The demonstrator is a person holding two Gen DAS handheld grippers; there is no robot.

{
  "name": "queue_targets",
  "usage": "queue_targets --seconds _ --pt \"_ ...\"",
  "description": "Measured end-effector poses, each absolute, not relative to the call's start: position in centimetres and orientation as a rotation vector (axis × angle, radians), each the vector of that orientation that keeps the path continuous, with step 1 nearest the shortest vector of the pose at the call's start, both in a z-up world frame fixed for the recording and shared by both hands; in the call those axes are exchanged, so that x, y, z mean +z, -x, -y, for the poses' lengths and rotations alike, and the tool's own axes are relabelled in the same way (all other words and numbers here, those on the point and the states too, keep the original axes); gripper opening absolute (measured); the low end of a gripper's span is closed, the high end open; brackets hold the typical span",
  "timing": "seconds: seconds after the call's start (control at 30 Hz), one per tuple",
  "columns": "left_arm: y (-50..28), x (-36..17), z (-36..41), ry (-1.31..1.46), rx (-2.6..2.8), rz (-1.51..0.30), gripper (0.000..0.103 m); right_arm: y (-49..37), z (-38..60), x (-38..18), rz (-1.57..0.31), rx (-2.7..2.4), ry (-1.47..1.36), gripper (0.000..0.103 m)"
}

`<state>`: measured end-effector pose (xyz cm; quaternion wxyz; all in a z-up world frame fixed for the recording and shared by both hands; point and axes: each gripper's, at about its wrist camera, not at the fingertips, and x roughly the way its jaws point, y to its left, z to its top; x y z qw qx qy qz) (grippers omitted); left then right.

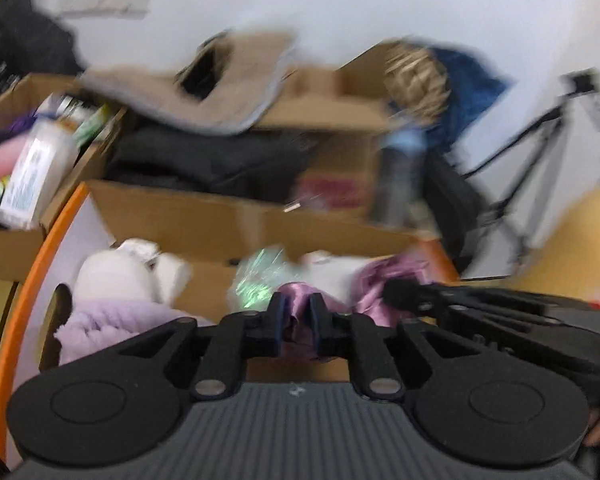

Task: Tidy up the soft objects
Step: 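Grasp the pink satin scrunchies between both tools, then drop the pink scrunchies into the box and open both tools, then move both tools back over the table toward the blue milk carton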

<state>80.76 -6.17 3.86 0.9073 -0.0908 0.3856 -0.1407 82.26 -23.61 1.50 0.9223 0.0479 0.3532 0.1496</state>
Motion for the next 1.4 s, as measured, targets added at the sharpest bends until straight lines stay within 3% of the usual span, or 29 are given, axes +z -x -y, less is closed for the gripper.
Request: queue_targets --seconds 0.03,0.17,0.3,0.47,0.53,0.67,0.8,0.9,1.03,1.23,1.4 --pt "-81.5 3.2 6.5 0.161 -0.274 -0.816 0.015 -83.0 23.2 0.8 -0.758 0.305 -0.071 0.01" --pt "-81.4 2.8 6.3 0.104 -0.254 -0.822 0.05 -83.3 21.8 -0.8 -0.859 0.344 0.02 0.018" --pt "-79.2 5.0 4.5 0.114 -0.264 -0.792 0.051 -82.3 22.6 1.0 -0.834 0.288 0.001 0.036" --pt "-73.8 10.3 2.3 0.056 -0.292 -0.701 0.065 -77.9 24.2 6.7 -0.738 0.273 -0.011 0.044" --pt "-70.5 12.7 1.1 0.025 -0.304 -0.655 0.069 -75.1 24.7 9.3 -0.692 0.277 0.001 0.053" --pt "-63.6 16.2 -0.9 -0.047 -0.308 -0.567 0.082 -67.8 25.7 14.5 -0.584 0.288 0.054 0.057" --pt "-55.8 17.6 -2.6 -0.087 -0.295 -0.468 0.085 -60.4 26.4 16.9 -0.491 0.317 0.036 0.07" --pt "-49.3 16.4 -3.7 -0.065 -0.294 -0.37 0.092 -54.0 26.4 15.8 -0.428 0.37 -0.009 0.073" --pt "-41.4 12.2 -4.6 -0.021 -0.346 -0.32 0.1 -45.9 25.5 10.7 -0.367 0.417 -0.032 0.086" --pt "-34.1 5.2 -5.1 0.023 -0.245 -0.405 0.1 -36.9 24.0 3.1 -0.456 0.305 -0.116 0.086" --pt "-32.5 3.9 -7.4 0.12 -0.182 -0.442 0.099 -35.3 23.2 1.6 -0.491 0.271 -0.078 0.085"
